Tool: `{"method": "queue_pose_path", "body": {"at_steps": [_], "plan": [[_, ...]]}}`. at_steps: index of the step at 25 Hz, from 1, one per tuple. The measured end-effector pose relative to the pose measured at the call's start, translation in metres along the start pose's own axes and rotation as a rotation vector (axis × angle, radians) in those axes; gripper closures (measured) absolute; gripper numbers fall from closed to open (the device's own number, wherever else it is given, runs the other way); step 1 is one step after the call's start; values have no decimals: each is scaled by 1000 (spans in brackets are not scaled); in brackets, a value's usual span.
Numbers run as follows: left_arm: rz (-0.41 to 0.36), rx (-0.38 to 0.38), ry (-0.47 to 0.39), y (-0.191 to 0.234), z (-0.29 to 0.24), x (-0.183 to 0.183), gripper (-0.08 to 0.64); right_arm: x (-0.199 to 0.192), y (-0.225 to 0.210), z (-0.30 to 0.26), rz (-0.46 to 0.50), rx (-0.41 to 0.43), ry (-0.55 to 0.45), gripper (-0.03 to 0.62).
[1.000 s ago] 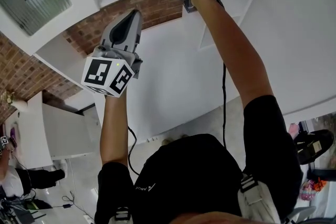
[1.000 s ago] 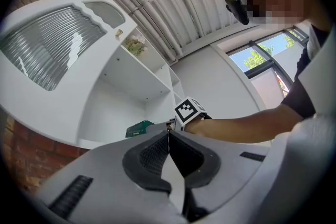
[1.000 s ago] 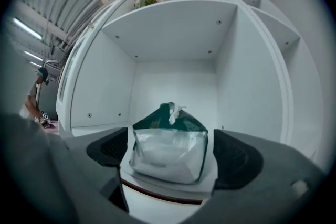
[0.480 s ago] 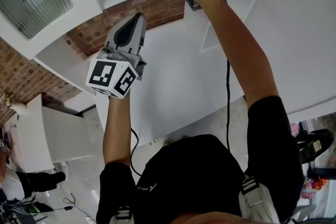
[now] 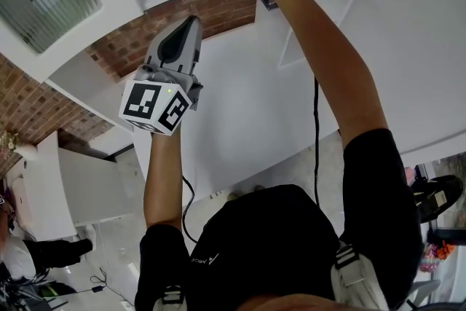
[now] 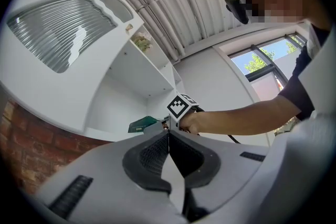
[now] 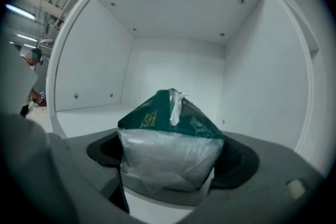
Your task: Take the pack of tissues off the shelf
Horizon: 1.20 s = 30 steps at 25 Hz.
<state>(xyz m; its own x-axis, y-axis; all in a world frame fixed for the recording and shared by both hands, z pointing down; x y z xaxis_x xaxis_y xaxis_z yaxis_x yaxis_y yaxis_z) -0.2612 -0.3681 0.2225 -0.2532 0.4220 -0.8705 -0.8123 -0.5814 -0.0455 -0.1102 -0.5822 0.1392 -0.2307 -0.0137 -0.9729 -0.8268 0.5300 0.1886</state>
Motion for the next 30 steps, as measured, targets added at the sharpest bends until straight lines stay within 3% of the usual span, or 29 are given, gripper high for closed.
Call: {"method": "queue_pose_path", "body": {"at_steps": [4,8,16,24,30], "plan": [[-1,-6,0,-3,1,1,560,-1,-2,8,21,-16,-19,214],[-6,-8,-1,-6,0,3,560,-4,-6,21,14,-8,-66,256],[-19,-14,-10,-20,-6,9,560,-11,-7,74,-44,43,-277,268],[-38,2,-18,-41,-2,22,560,-10,17,151,-30,137,-463,267],[-57,28,-44,-59,9,25,560,-41,35,197,-3,184,-558,267]]}}
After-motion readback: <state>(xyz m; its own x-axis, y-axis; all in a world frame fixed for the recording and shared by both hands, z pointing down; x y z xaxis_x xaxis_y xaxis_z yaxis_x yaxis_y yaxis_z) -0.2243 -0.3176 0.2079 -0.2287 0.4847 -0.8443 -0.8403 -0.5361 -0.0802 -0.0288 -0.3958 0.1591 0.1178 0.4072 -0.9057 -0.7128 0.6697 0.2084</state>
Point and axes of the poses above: the fingertips, and each gripper's own axes: z backward along the fingers, y to its left, x out of its top, the point moved 8 cm from there along z, backward along the fingers, and after that the axes turned 8 degrees about -y, right-handed, at the moved point
